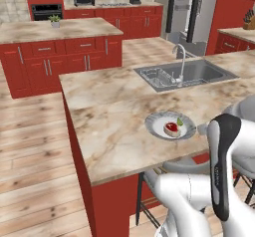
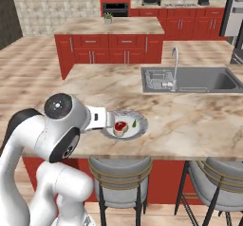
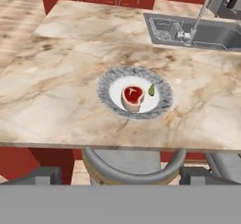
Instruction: Take the cheese, steak, and lemon wedge from the fridge and place them on the plate on the dining counter to create an appetizer plate.
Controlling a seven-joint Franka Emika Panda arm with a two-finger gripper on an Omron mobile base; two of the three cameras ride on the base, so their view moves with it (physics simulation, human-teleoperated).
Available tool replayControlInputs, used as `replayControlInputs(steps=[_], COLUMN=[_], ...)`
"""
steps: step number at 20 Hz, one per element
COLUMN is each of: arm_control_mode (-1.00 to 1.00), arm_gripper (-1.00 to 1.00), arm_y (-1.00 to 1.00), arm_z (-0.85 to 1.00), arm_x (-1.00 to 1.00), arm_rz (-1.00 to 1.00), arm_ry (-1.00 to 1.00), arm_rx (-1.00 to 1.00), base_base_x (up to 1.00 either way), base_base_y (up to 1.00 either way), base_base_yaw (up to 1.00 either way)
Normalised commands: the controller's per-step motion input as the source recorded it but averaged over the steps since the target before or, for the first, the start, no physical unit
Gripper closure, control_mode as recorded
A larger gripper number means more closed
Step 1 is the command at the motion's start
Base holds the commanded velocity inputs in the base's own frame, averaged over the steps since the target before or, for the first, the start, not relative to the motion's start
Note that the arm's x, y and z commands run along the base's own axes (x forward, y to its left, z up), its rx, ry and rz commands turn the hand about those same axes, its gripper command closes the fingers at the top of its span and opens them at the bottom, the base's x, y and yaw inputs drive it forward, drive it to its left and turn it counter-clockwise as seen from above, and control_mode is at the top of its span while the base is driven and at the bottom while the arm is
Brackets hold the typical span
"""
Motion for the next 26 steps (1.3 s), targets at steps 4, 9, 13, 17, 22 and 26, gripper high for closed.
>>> replayControlInputs(steps=[4, 9, 13, 17, 22, 26], arm_control_mode=[1.0, 1.0, 1.0, 1.0, 1.0, 1.0], arm_gripper=[-1.0, -1.0, -1.0, -1.0, -1.0, -1.0], arm_y=[0.16, 0.0, 0.0, 0.0, 0.0, 0.0], arm_z=[0.09, 0.0, 0.0, 0.0, 0.0, 0.0], arm_x=[-0.06, 0.0, 0.0, 0.0, 0.0, 0.0], arm_rz=[-0.02, 0.0, 0.0, 0.0, 0.0, 0.0], arm_ry=[0.0, 0.0, 0.0, 0.0, 0.0, 0.0], arm_rx=[-0.02, 0.0, 0.0, 0.0, 0.0, 0.0], base_base_x=[-0.16, -0.59, -0.62, -0.23, 0.32, 1.0], base_base_y=[0.55, 0.99, 1.0, 1.0, 1.0, 1.0], base_base_yaw=[-0.03, 0.0, -0.04, -0.09, -0.04, -0.02])
